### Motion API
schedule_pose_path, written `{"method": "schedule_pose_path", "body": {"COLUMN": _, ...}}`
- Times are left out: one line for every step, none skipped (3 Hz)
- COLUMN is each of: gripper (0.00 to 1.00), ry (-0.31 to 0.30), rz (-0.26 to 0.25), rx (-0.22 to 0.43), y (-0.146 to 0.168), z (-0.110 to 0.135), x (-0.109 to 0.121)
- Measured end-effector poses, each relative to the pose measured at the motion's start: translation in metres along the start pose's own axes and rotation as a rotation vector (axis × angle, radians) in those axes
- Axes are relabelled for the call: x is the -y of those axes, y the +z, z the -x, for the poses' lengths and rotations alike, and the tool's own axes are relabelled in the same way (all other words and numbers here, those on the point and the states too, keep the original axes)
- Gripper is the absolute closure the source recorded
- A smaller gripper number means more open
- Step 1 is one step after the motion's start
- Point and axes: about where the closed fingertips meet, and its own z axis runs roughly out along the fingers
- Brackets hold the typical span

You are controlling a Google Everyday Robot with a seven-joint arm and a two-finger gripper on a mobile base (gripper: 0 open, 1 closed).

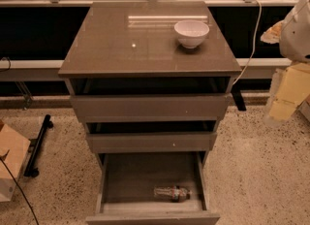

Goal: Pick water bottle from bottom drawer and place on counter

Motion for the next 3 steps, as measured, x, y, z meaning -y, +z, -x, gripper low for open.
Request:
{"method": "schedule_pose_path", "body": {"gripper": 0.00, "ry": 0.000, "rz": 0.000, "rx": 0.001, "y": 0.000, "z": 0.000, "x": 0.000}}
{"method": "schedule_pose_path", "body": {"gripper": 0.00, "ry": 0.019, "rz": 0.003, "rx": 0.061, "y": 0.012, "z": -0.003, "x": 0.002}}
{"method": "schedule_pose_path", "body": {"gripper": 0.00, "ry": 0.022, "rz": 0.002, "rx": 0.104, "y": 0.023, "z": -0.006, "x": 0.004}}
